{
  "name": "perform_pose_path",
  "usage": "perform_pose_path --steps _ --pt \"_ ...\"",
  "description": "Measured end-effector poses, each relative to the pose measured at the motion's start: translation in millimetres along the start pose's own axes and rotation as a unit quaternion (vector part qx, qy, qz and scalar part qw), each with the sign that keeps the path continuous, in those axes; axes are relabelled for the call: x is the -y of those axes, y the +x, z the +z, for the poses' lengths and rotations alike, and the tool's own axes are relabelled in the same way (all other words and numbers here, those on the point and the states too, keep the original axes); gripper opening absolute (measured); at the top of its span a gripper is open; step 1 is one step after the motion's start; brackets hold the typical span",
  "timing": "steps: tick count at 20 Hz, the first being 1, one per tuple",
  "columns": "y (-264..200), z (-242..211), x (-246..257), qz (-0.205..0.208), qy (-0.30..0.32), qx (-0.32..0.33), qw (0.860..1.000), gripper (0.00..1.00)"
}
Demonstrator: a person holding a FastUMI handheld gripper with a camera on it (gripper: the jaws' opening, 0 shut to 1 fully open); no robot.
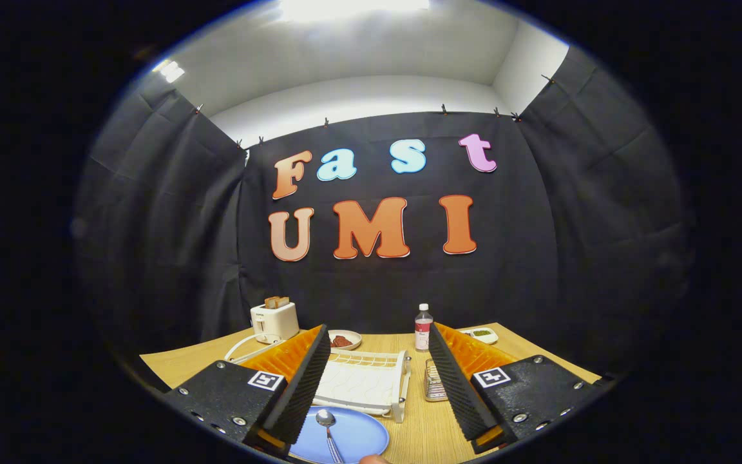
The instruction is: Take the plate from the dish rack, then take the spoon from the basket and place it into the plate.
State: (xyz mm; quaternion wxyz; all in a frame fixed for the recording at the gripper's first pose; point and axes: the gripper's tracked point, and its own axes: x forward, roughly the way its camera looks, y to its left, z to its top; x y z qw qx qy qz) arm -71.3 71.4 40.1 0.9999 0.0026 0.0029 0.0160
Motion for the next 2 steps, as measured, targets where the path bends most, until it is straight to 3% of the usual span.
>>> perform_pose_path --steps 2 --pt "0.4 1.6 -1.1 -0.002 -0.002 0.002 1.0 0.91"
